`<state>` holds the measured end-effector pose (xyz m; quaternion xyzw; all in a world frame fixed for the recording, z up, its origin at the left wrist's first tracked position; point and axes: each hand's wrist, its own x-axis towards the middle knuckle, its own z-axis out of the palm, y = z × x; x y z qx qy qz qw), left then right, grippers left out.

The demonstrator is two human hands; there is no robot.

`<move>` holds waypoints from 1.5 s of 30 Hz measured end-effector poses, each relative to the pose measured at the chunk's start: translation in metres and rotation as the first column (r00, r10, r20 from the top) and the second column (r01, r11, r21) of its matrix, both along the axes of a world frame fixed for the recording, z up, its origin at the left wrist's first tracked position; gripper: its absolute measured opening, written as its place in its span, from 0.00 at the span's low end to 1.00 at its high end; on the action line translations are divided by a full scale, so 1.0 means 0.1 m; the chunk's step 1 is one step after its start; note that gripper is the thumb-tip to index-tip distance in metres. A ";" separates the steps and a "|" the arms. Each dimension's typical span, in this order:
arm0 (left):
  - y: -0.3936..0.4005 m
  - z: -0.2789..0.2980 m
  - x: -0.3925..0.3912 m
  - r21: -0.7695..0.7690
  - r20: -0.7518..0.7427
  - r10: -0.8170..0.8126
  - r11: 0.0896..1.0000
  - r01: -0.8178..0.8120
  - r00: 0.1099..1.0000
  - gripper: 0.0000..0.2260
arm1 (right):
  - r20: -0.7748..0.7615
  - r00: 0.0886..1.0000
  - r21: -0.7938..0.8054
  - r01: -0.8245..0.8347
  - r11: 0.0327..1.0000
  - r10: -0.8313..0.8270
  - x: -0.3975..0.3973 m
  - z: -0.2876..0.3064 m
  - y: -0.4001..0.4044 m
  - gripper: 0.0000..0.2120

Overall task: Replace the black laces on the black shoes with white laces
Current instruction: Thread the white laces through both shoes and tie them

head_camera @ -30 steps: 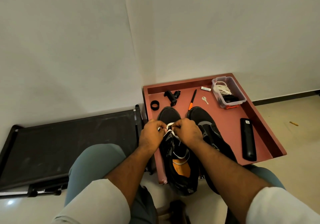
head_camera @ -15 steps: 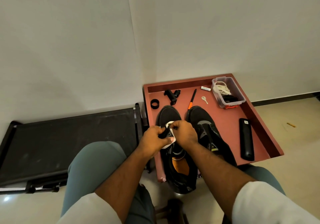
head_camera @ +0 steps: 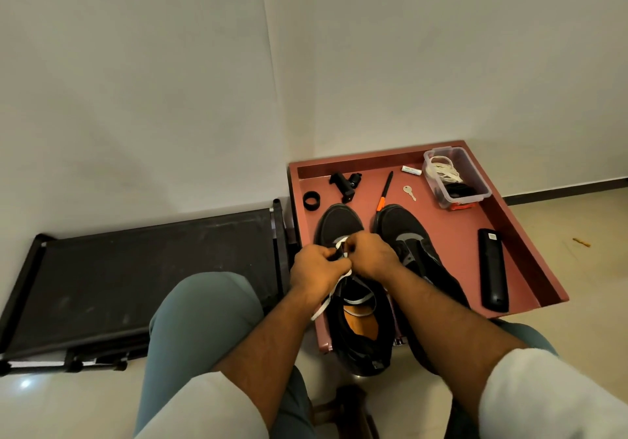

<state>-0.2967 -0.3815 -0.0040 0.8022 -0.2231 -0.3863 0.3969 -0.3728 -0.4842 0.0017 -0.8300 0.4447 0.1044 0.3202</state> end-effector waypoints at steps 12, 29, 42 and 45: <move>0.07 0.15 0.07 -0.178 -0.194 0.166 0.963 -0.201 0.967 0.18 | 0.281 0.951 0.146 0.092 0.985 -0.130 -0.36 0.30 -0.06 0.04; 0.00 0.21 -0.07 -0.274 -0.196 0.149 0.941 -0.200 0.969 0.03 | 0.462 0.797 0.126 0.374 0.919 -0.388 -0.56 0.21 0.24 0.04; -0.24 -0.03 0.03 -0.280 -0.123 0.086 0.953 -0.118 0.989 0.06 | 0.161 0.955 -0.115 0.267 0.957 -0.248 -0.30 0.04 0.05 0.06; -0.29 -0.01 0.03 -0.290 -0.102 0.100 0.949 -0.126 0.990 0.05 | 0.166 0.952 -0.139 0.279 0.950 -0.256 -0.32 0.05 0.03 0.08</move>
